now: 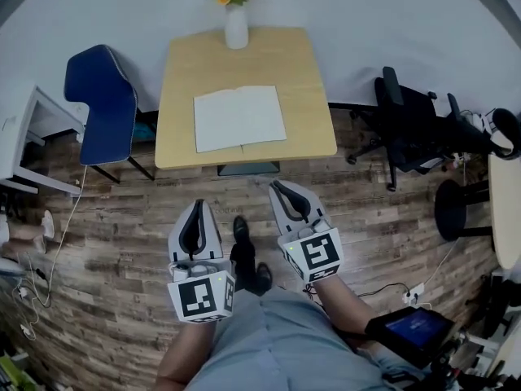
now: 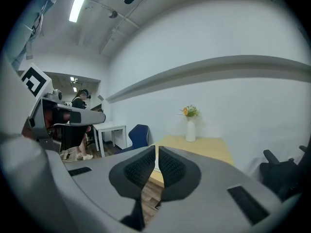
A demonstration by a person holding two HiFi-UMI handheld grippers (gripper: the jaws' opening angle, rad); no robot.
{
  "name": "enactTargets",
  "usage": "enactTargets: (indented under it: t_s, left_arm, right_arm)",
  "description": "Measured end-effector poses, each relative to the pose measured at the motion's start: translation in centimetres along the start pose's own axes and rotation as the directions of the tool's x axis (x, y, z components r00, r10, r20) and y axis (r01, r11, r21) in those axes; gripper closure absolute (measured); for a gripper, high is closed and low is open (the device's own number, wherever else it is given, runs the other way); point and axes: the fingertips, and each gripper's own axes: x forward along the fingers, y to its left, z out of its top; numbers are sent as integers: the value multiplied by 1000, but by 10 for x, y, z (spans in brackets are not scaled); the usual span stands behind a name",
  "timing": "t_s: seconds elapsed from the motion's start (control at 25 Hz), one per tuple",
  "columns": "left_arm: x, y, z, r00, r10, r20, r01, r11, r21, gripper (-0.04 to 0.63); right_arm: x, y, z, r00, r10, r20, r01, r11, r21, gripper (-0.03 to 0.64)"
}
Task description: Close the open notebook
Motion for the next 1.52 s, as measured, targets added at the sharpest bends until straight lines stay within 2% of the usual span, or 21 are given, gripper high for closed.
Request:
enactTargets:
  t_s: [0.2, 0.44, 0.68, 0.88, 1.2, 1.32, 1.52]
  left_arm:
    - [81, 30, -7, 999, -8, -38, 8, 1000, -7, 575]
    - [155, 57, 28, 1000, -29, -2, 29, 999, 16, 575]
    - [210, 75, 67, 995, -51, 88, 47, 998, 38, 575]
    - [243, 78, 74, 995, -47, 87, 45, 998, 36, 575]
    - [301, 83, 33, 999, 2, -44, -2, 1000, 11, 575]
    - [321, 95, -4, 992, 35, -122, -35, 999, 2, 575]
    - [341, 108, -83, 968, 69, -242, -78, 996, -30, 574]
  right_arm:
    - [78, -32, 3, 1000, 0, -18, 0, 1000, 13, 566]
    - [151, -70, 48, 999, -27, 31, 27, 1000, -1, 566]
    - [190, -97, 91, 993, -66, 102, 70, 997, -30, 566]
    - [205, -120, 99, 991, -83, 102, 86, 996, -27, 566]
    - [256, -161, 86, 999, -24, 48, 23, 1000, 11, 566]
    - [277, -168, 67, 1000, 25, -15, -24, 1000, 18, 566]
    - [300, -182, 17, 992, 73, -98, -69, 997, 39, 566]
